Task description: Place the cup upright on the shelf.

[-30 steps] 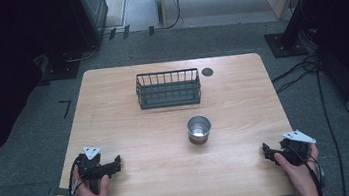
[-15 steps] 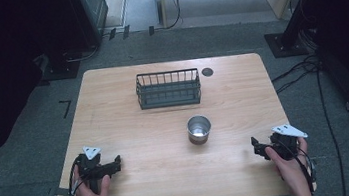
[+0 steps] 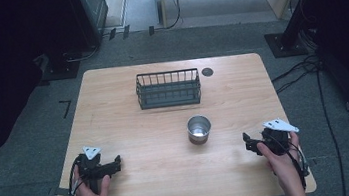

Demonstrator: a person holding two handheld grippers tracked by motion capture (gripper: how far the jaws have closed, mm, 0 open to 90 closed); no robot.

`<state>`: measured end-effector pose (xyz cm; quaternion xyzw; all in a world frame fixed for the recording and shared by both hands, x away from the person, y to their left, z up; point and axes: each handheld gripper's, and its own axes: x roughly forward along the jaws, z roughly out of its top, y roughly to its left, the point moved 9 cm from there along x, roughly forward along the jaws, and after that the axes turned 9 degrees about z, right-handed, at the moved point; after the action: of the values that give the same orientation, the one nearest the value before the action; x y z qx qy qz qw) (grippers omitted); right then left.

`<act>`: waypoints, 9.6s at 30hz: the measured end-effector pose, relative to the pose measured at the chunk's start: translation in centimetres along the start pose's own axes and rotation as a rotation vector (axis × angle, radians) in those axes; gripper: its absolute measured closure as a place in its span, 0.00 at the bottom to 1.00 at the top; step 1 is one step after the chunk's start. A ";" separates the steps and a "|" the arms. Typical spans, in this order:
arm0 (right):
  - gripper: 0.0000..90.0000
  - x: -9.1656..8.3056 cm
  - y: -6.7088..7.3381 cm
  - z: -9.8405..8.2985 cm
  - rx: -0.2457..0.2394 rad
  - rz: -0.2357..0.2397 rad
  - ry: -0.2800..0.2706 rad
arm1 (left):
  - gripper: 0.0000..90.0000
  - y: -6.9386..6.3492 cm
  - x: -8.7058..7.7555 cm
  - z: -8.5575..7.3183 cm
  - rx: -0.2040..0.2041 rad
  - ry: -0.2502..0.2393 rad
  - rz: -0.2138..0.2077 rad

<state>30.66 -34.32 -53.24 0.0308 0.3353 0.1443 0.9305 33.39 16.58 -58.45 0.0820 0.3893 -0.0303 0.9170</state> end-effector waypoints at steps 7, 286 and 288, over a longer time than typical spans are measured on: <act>0.11 0.1 0.5 0.5 -0.011 0.006 -0.003 | 0.00 0.0 0.0 0.0 0.000 0.000 0.000; 0.01 16.2 12.7 18.8 -0.122 0.103 0.023 | 0.00 0.0 0.0 0.0 -0.001 0.000 0.000; 0.01 15.6 12.4 18.5 -0.123 0.103 0.020 | 0.00 0.0 0.0 0.0 -0.001 0.001 0.000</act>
<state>50.72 -17.20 -46.60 -0.0106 0.3332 0.2128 0.9185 33.38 16.57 -58.45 0.0816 0.3896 -0.0304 0.9169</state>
